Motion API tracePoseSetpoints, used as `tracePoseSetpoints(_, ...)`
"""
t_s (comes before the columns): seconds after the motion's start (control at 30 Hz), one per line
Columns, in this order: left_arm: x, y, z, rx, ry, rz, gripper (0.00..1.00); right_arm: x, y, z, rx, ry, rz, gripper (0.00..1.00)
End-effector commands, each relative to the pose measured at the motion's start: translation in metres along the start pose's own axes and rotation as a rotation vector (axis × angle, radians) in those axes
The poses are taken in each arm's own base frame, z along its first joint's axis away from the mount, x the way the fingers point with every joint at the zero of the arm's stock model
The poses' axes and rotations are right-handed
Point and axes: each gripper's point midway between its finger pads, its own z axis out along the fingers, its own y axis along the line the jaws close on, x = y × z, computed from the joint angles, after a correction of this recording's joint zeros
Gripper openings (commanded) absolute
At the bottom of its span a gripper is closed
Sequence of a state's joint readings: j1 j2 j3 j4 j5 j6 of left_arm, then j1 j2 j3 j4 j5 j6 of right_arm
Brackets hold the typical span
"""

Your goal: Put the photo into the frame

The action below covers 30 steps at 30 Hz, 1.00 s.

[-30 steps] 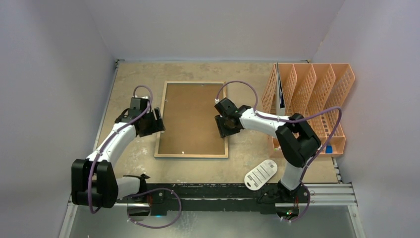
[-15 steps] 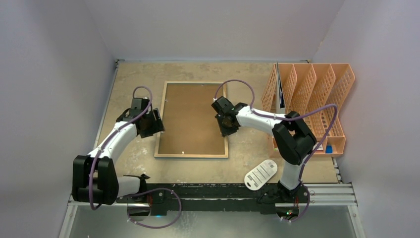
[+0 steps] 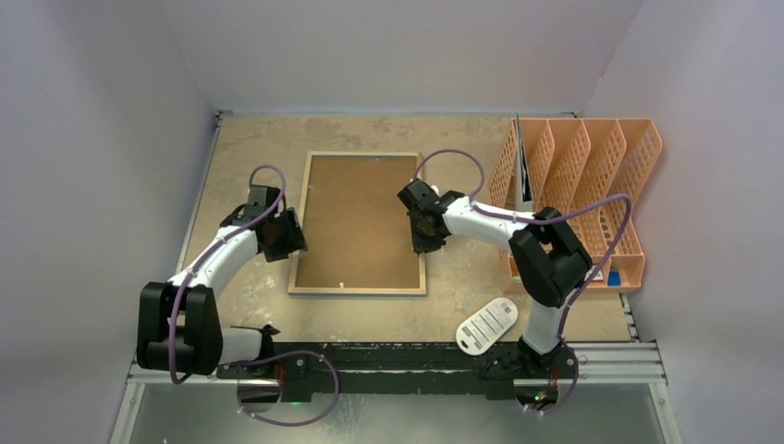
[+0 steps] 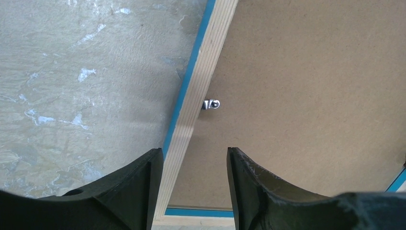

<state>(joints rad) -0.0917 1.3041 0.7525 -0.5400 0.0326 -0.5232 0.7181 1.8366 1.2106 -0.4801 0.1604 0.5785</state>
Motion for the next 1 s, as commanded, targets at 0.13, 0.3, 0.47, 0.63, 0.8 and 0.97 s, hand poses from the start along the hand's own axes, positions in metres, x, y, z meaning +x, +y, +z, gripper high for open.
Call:
tracePoseSetpoints(0.13,0.004,0.000,0.004,0.001,0.008,-0.044,0.53,-0.022,0.033,-0.007,-0.185,-0.131,0.029,0.46)
tracePoseSetpoints(0.3,0.005,0.001,0.005,-0.003,0.013,-0.046,0.53,-0.023,0.042,-0.014,-0.257,-0.145,-0.081,0.52)
tracePoseSetpoints(0.47,0.005,0.002,0.006,-0.008,0.011,-0.046,0.52,-0.022,0.036,-0.004,-0.216,-0.130,-0.125,0.46)
tracePoseSetpoints(0.63,0.006,0.003,0.006,-0.010,0.015,-0.046,0.52,-0.021,0.026,0.002,-0.152,-0.120,-0.122,0.35)
tracePoseSetpoints(0.8,0.008,0.003,0.007,-0.012,0.019,-0.050,0.52,-0.018,0.015,0.011,-0.078,-0.102,-0.045,0.25)
tracePoseSetpoints(0.97,0.008,0.004,0.007,-0.015,0.020,-0.052,0.51,-0.019,0.017,0.014,-0.065,-0.085,0.012,0.27)
